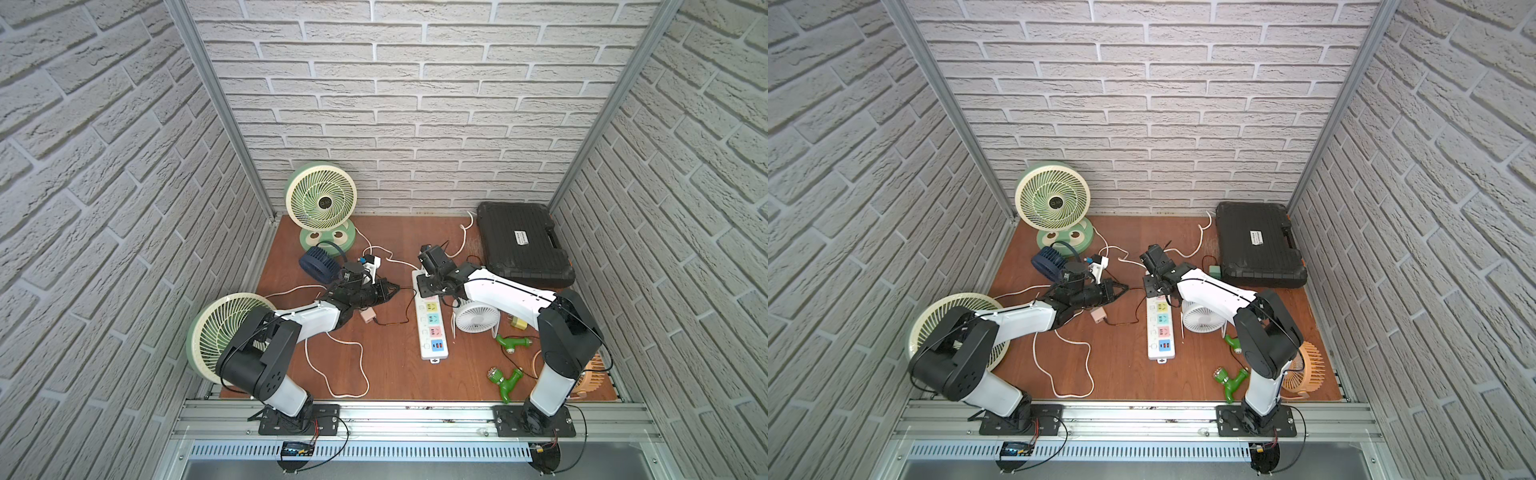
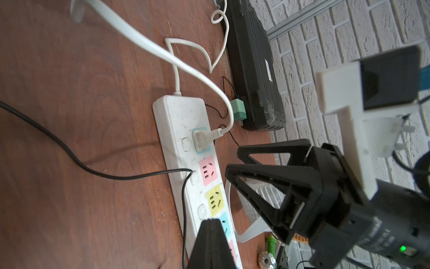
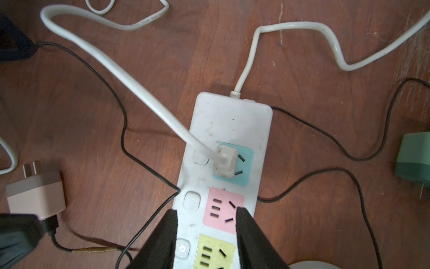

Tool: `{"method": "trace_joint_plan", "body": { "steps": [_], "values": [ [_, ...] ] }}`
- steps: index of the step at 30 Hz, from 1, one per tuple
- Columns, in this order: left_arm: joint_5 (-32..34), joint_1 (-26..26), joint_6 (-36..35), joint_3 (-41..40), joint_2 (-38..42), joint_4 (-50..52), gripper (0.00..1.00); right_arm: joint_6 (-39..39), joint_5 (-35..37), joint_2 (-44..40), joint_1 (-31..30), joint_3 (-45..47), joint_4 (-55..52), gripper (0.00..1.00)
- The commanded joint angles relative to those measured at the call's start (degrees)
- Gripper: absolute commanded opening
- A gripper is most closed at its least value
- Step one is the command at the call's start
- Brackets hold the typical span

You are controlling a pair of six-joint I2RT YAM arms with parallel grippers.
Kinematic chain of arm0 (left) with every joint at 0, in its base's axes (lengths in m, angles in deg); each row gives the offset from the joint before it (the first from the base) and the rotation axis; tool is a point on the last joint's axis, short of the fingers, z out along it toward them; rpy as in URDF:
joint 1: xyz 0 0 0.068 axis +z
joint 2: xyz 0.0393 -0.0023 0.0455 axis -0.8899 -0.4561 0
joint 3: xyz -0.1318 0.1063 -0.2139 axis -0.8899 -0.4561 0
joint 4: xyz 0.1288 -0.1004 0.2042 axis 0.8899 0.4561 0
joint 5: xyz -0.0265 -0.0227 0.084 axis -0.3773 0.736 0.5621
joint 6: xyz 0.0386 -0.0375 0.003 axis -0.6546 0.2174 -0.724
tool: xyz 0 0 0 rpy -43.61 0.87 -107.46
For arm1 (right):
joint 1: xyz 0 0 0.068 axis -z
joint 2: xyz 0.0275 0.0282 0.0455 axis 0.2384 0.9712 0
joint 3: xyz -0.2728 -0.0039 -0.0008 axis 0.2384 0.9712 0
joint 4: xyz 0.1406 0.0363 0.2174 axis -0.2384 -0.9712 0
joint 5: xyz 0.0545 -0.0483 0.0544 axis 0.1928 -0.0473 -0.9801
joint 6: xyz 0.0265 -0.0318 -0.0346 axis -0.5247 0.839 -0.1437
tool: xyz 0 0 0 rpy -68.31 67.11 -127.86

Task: Unplug the desk fan from the power strip
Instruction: Remove the plug from the socket.

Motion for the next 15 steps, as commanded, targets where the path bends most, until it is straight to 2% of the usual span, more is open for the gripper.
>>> {"method": "trace_joint_plan", "body": {
  "steps": [1,7,15],
  "values": [
    [-1.3,-1.3,2.0,1.6,-2.5,-7.3,0.0,-0.9,1.1,0.3,0.7,0.8,5.0,0.46],
    [-1.5,-3.6,4.4,1.9,-6.4,-11.7,0.0,-1.0,1.6,2.8,1.4,-0.2,6.5,0.46],
    [-0.9,-6.2,4.7,3.1,-8.7,-12.2,0.0,-0.7,2.7,5.6,1.5,-1.9,6.9,0.41]
  ]
}}
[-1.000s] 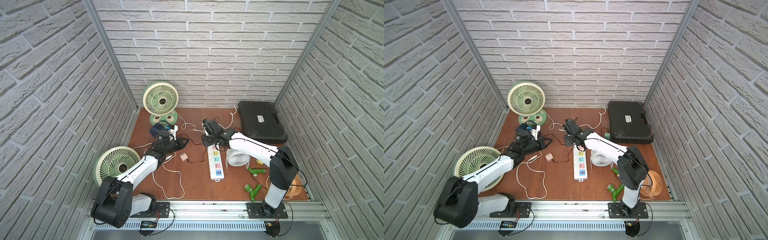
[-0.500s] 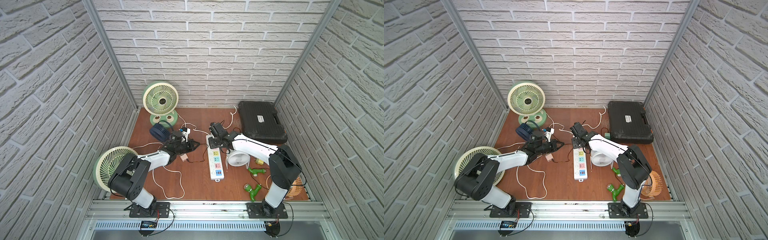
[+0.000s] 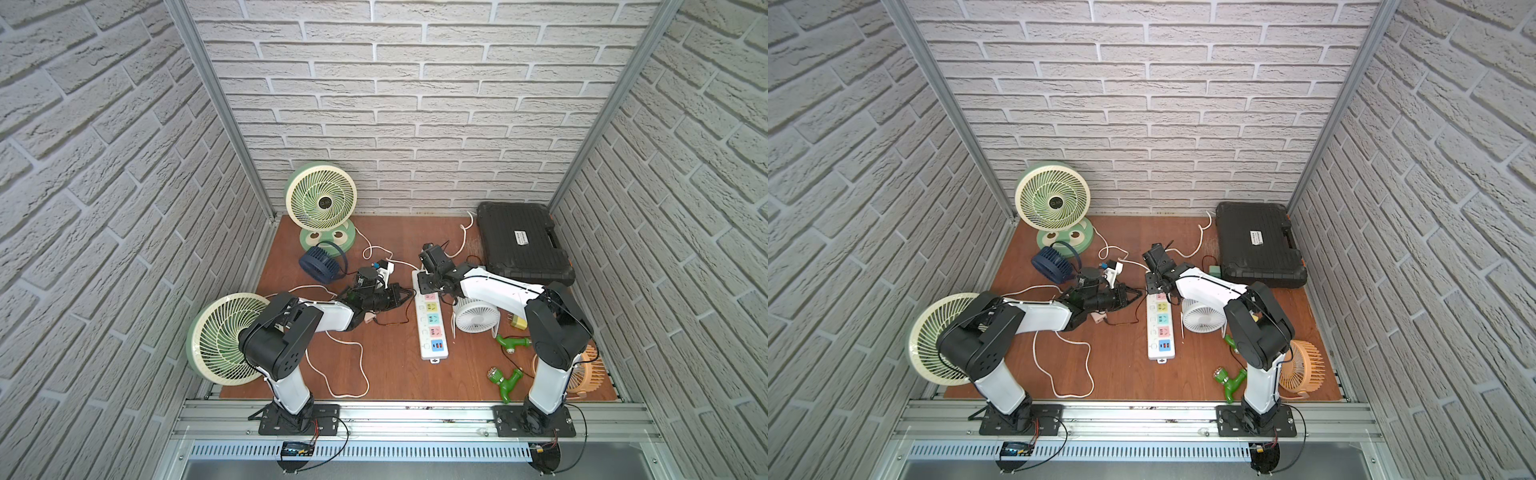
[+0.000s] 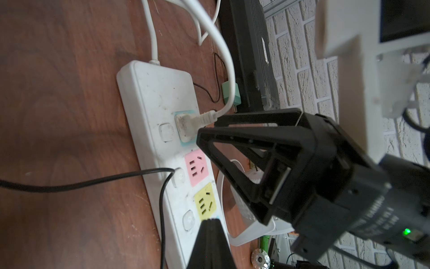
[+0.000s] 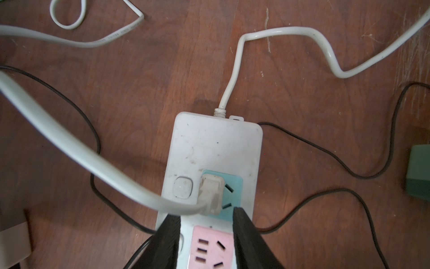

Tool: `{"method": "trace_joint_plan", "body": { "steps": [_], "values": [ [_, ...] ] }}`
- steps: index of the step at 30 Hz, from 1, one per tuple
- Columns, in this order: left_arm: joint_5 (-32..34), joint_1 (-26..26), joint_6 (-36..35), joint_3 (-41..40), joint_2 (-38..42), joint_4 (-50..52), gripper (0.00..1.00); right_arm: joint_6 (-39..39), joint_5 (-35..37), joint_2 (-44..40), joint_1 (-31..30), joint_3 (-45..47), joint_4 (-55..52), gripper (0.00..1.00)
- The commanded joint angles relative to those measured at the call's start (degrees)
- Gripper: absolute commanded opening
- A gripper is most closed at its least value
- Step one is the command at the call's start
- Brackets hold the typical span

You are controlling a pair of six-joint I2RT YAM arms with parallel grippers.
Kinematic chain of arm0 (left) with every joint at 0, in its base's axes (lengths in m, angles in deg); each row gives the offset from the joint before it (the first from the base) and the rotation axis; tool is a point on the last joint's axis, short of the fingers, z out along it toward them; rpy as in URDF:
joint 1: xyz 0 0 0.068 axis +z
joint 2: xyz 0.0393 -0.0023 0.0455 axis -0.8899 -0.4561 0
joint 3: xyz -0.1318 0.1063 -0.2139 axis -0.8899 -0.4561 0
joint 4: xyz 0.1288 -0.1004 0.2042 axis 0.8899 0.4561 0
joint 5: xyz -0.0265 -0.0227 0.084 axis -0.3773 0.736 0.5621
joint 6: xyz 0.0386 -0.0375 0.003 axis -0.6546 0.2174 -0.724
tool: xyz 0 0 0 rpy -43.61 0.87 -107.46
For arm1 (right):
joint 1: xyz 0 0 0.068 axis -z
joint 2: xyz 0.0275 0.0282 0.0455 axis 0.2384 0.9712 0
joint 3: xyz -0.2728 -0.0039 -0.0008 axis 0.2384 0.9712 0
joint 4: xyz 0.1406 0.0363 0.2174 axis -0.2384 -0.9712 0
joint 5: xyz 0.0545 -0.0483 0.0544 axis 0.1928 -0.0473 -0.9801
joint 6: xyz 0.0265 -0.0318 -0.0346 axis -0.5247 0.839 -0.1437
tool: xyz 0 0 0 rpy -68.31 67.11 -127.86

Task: Unplug the desk fan from the power strip
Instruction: Remove the plug from the socket.

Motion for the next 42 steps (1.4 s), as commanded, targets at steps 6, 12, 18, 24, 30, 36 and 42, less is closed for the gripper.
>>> {"method": "trace_joint_plan", "body": {
  "steps": [6,12,18,24,30,36,42],
  "values": [
    [0.0,-2.2,0.5,2.3,-2.4,-4.3,0.0,-0.4,1.4,2.9,0.2,-3.1,2.7,0.36],
    [0.1,-3.1,0.8,2.8,-3.9,-4.6,0.0,-0.4,1.7,4.6,0.2,-4.5,2.6,0.31],
    [0.0,-3.9,1.3,3.5,-5.8,-5.1,0.0,-0.2,2.5,5.9,0.2,-5.0,2.8,0.25],
    [-0.1,-4.7,1.6,4.7,-7.9,-5.3,0.0,-0.2,2.9,6.1,0.2,-4.7,3.1,0.15],
    [0.9,-4.8,1.3,5.3,-9.6,-3.8,0.0,-0.4,3.0,6.1,0.1,-4.2,3.4,0.08],
    [2.5,-5.0,-0.1,6.2,-9.6,0.1,0.0,-0.2,5.1,5.0,-0.7,-2.8,4.5,0.06],
    [4.0,-5.2,-0.8,6.9,-9.9,3.2,0.0,0.3,11.6,2.3,-4.0,0.4,7.8,0.06]
  ]
}}
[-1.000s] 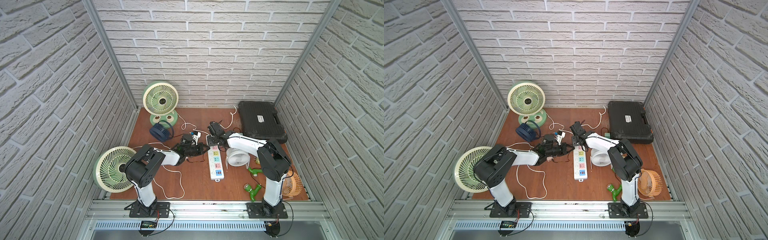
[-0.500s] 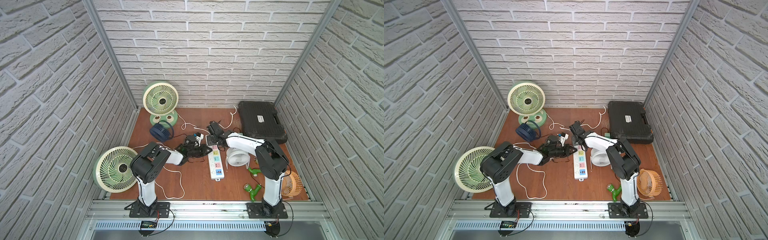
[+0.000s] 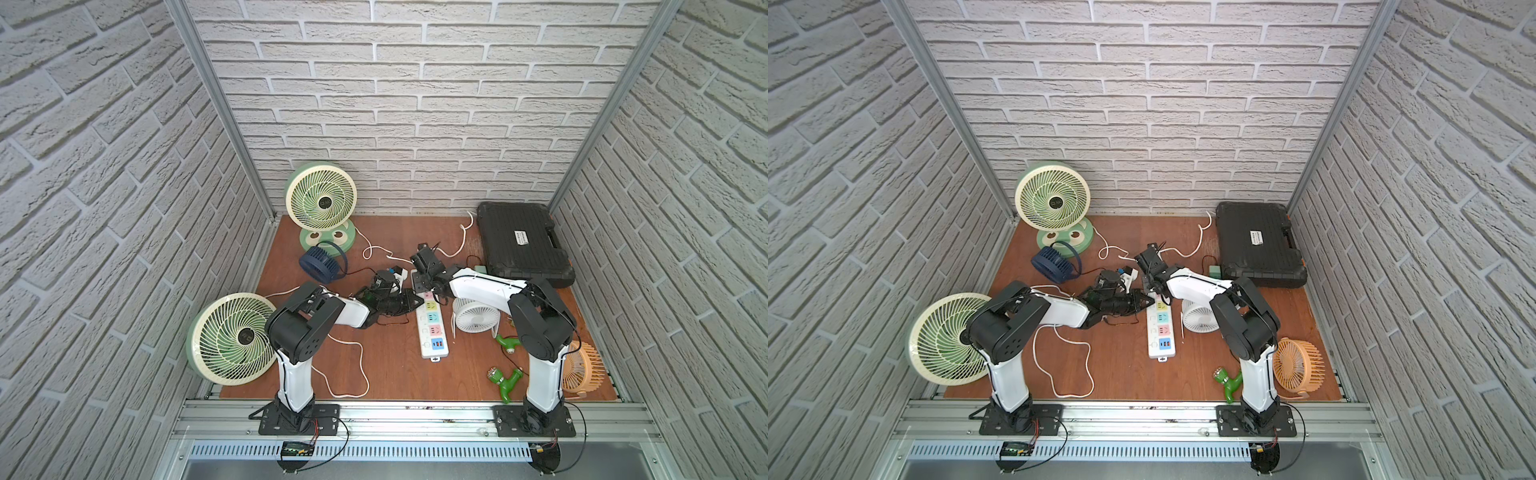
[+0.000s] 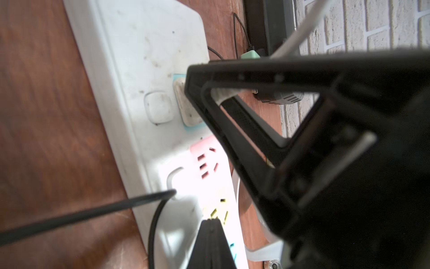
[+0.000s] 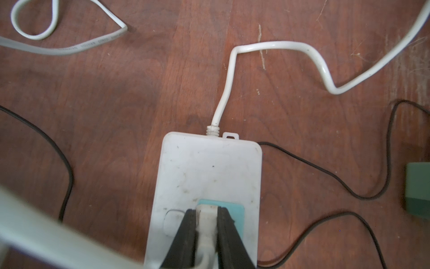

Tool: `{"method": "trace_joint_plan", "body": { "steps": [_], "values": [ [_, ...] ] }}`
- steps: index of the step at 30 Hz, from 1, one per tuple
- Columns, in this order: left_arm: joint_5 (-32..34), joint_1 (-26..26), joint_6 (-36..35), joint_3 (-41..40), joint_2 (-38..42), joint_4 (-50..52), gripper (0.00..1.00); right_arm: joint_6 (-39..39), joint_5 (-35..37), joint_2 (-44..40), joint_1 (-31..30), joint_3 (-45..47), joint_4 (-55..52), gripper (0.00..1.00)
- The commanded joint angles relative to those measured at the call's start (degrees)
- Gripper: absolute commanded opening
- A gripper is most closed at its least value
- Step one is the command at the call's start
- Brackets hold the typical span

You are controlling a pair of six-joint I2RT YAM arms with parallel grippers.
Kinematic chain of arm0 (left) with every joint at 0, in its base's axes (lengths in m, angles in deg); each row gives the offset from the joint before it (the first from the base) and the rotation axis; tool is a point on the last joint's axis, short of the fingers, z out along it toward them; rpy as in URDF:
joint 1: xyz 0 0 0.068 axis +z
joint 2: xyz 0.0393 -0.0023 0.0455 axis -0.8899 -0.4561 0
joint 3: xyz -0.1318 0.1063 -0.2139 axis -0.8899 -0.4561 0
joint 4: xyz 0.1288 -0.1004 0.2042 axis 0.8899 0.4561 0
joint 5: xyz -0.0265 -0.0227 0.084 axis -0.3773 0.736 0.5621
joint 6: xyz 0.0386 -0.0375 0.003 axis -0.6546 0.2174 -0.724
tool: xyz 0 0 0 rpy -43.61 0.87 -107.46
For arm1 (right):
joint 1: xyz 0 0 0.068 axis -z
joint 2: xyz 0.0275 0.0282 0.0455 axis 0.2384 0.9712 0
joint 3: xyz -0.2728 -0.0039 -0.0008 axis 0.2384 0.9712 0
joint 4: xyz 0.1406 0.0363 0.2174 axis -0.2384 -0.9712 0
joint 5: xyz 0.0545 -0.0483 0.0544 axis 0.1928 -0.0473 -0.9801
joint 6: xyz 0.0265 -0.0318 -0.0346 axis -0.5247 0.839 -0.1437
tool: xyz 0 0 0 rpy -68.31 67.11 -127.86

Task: Unplug the desk fan from the power strip
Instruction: Remove the plug from the socket.

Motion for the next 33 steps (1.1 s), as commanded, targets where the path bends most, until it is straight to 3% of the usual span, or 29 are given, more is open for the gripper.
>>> {"method": "trace_joint_plan", "body": {
  "steps": [1,7,12,14,19,25,28,33],
  "values": [
    [1.6,-0.4,-1.2,1.0,-0.8,1.2,0.0,-0.7,3.2,-3.5,-1.3,3.1,3.9,0.06],
    [2.3,-0.5,-1.2,0.9,-1.3,2.3,0.0,-4.6,-5.5,-6.2,0.9,8.2,11.7,0.05],
    [2.6,-0.4,-1.3,1.0,-1.6,2.7,0.0,-1.4,2.7,-4.6,-2.7,4.6,6.6,0.05],
    [2.7,-0.4,-1.4,1.0,-1.5,3.0,0.0,-2.2,2.4,-5.0,-2.3,5.4,6.9,0.05],
    [2.7,-0.4,-1.5,1.1,-1.6,3.4,0.0,-6.8,-7.9,-6.7,1.7,8.5,12.2,0.05],
    [2.8,-0.3,-1.5,1.0,-1.7,3.6,0.0,-2.7,2.1,-5.9,-2.3,4.5,6.4,0.06],
    [2.8,-0.3,-1.5,1.1,-1.8,3.7,0.0,-2.8,2.8,-6.8,-2.0,5.1,6.4,0.06],
    [3.0,-0.4,-1.6,1.1,-2.0,3.8,0.0,-6.4,-7.4,-8.1,0.5,7.9,12.1,0.06]
  ]
}}
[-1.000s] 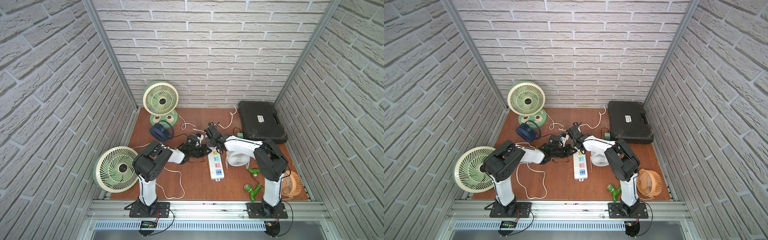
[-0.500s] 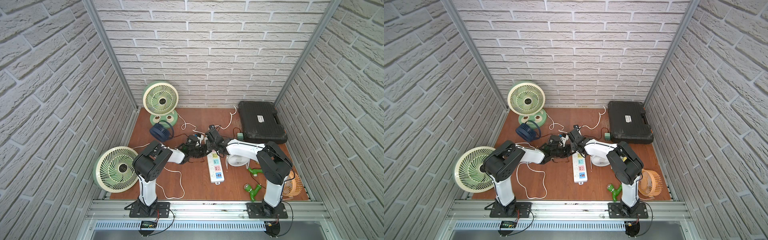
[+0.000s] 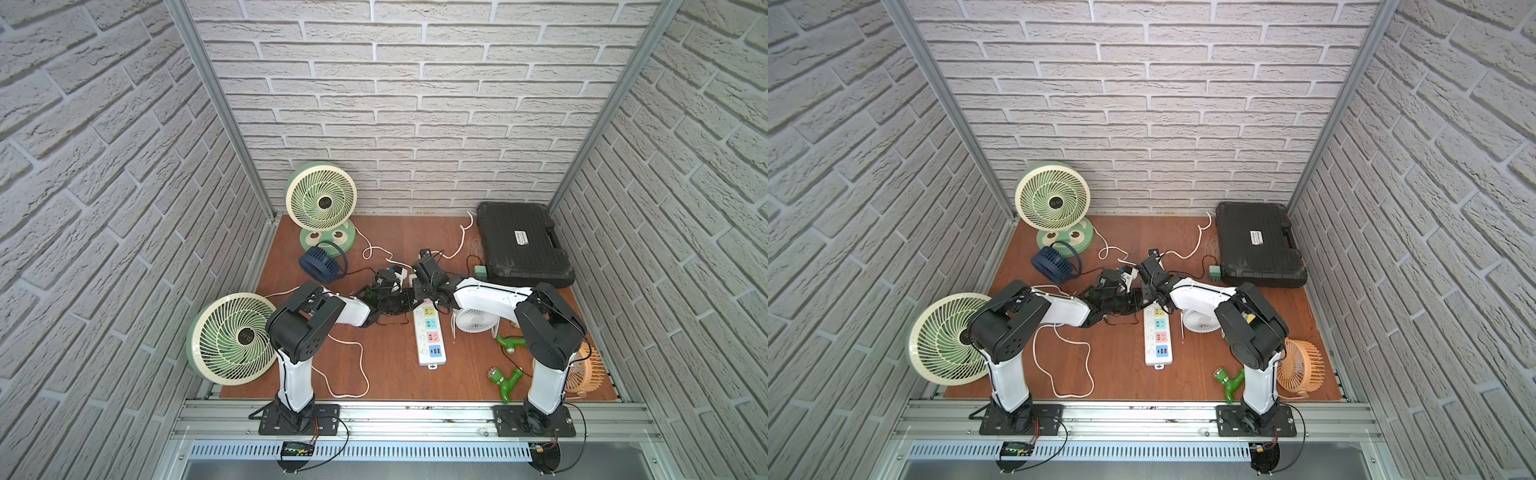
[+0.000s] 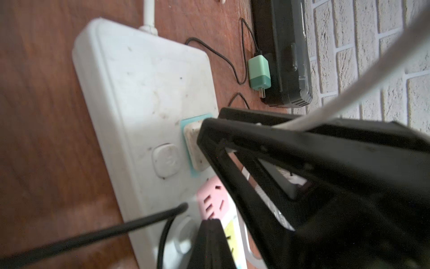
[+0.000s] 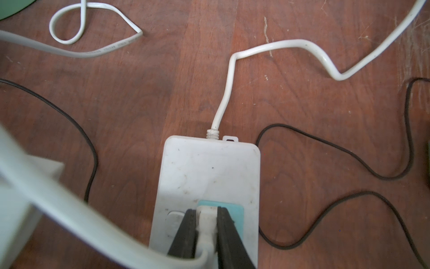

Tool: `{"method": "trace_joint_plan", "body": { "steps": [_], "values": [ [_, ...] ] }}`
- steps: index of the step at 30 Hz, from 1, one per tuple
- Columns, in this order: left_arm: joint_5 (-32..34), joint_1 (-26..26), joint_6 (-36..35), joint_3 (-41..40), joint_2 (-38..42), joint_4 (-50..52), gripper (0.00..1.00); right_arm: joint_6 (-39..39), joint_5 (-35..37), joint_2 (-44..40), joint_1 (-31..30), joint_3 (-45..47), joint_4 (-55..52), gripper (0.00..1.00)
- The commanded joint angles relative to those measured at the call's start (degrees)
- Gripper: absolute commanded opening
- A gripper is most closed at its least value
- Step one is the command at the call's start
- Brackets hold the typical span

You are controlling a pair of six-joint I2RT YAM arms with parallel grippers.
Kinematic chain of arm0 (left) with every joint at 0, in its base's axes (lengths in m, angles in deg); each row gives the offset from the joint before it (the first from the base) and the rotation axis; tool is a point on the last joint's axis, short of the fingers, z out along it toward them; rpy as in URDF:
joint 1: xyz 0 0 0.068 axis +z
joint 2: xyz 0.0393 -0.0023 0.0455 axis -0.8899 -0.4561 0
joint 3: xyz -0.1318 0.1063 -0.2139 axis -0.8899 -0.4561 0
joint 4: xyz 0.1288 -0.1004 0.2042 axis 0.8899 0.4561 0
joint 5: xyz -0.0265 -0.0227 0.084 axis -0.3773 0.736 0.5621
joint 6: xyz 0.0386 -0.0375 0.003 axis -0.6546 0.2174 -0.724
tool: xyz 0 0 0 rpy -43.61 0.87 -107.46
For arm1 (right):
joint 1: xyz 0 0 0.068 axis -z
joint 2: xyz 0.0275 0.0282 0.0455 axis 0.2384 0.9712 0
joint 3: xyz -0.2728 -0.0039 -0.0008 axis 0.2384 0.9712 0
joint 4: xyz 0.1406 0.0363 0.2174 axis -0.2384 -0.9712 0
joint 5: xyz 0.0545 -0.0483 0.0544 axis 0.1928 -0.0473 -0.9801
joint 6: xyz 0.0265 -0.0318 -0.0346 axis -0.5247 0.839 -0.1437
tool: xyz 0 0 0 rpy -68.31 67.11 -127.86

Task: Unplug the desk fan from the power strip
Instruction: Remove the plug from the socket, then place the plug at the center of the board.

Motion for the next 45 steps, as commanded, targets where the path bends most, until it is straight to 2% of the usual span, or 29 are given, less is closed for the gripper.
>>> {"method": "trace_joint_plan", "body": {
  "steps": [1,5,8,13,15,19,26,30,36,45],
  "values": [
    [1.2,-0.3,-1.0,0.2,-1.6,2.4,0.0,-1.5,-3.4,-3.1,0.1,-0.2,4.9,0.06],
    [1.2,-0.1,-1.0,0.1,-1.6,2.4,0.0,1.2,4.4,-2.1,-2.5,-2.8,0.3,0.06],
    [1.2,-0.1,-1.0,-0.2,-1.3,2.5,0.0,1.5,7.1,-3.4,-2.4,-1.6,0.2,0.06],
    [1.2,0.1,-1.2,-0.4,-1.2,2.4,0.0,-1.4,-0.9,-6.6,0.9,2.3,5.7,0.06],
    [1.2,0.2,-1.1,-0.4,-1.2,2.2,0.0,-0.9,-1.0,-6.4,0.6,1.1,4.0,0.06],
    [1.1,0.2,-1.1,-0.5,-0.8,2.2,0.0,0.9,3.1,-5.6,-0.9,-0.3,1.2,0.06],
    [1.0,0.6,-2.9,-0.4,2.0,4.5,0.0,0.4,0.8,-6.7,0.2,-0.1,2.2,0.06],
    [1.2,1.0,-4.7,-0.5,6.2,7.3,0.0,0.6,-1.7,-5.9,0.6,-2.0,1.3,0.07],
    [3.2,2.9,-9.6,-1.4,17.4,15.9,0.0,1.1,-7.6,-3.1,1.2,-6.8,0.5,0.07],
    [5.3,9.7,-13.2,-6.1,35.3,26.3,0.0,1.4,-14.9,6.6,1.3,-18.6,1.1,0.07]
  ]
}}
